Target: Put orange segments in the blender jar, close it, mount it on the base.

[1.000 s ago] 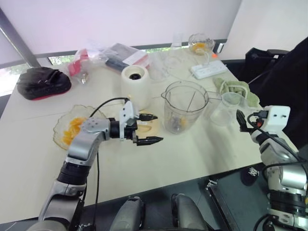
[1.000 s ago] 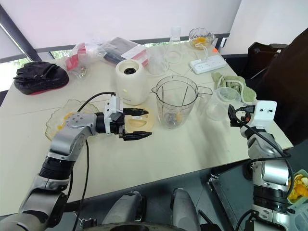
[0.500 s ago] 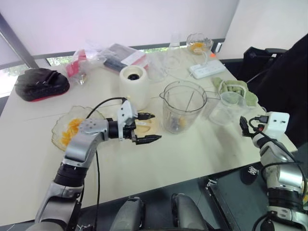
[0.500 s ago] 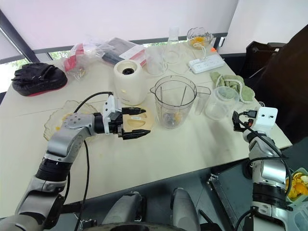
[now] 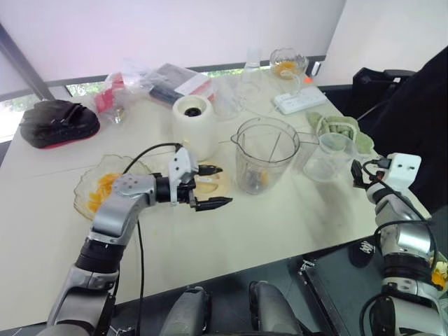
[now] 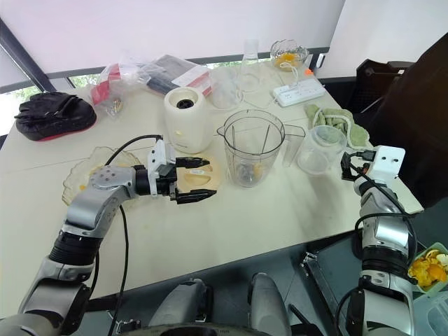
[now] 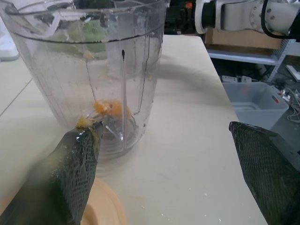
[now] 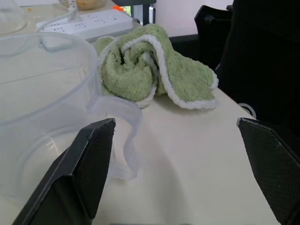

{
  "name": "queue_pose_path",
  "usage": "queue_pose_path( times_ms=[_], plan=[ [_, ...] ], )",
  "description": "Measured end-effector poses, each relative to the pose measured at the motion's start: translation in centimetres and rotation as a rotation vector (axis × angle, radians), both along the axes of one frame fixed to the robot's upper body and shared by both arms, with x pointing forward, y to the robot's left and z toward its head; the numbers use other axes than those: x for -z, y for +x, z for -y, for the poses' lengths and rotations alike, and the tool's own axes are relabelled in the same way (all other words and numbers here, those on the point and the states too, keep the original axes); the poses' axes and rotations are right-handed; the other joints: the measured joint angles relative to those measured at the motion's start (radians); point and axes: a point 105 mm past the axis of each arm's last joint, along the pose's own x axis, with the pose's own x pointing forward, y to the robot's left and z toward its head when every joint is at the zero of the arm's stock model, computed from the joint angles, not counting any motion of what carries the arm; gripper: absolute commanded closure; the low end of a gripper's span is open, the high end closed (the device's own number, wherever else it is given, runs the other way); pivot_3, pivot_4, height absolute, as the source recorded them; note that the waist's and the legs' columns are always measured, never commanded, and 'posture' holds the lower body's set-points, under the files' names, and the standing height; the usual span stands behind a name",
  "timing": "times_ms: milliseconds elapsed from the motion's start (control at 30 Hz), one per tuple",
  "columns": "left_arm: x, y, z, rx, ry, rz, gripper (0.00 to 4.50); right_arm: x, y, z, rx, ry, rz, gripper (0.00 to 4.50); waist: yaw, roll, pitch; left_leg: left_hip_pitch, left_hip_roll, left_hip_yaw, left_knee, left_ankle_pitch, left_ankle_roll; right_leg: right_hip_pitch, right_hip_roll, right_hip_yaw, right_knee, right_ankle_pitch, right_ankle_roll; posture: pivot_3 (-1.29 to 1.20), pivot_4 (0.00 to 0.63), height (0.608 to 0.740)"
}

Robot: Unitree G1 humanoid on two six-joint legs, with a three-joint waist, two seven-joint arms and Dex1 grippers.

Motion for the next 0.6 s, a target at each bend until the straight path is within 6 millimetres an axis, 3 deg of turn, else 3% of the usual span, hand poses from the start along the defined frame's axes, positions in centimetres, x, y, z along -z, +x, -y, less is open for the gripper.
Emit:
queue_pose_path(
  times_ms=[600],
  plan=[
    [-0.3,-0.2,-0.5,0.000,0.012,0.012,0.05,1.1,2.2,0.2,0.002,-0.010,-0.028,0.16,-0.018,0.000,0.000,0.000,0.000,0.000,-0.001,0.000,0.000,0.000,0.000,0.000,0.000,0.000,0.000,0.00,0.150,0.740]
  ],
)
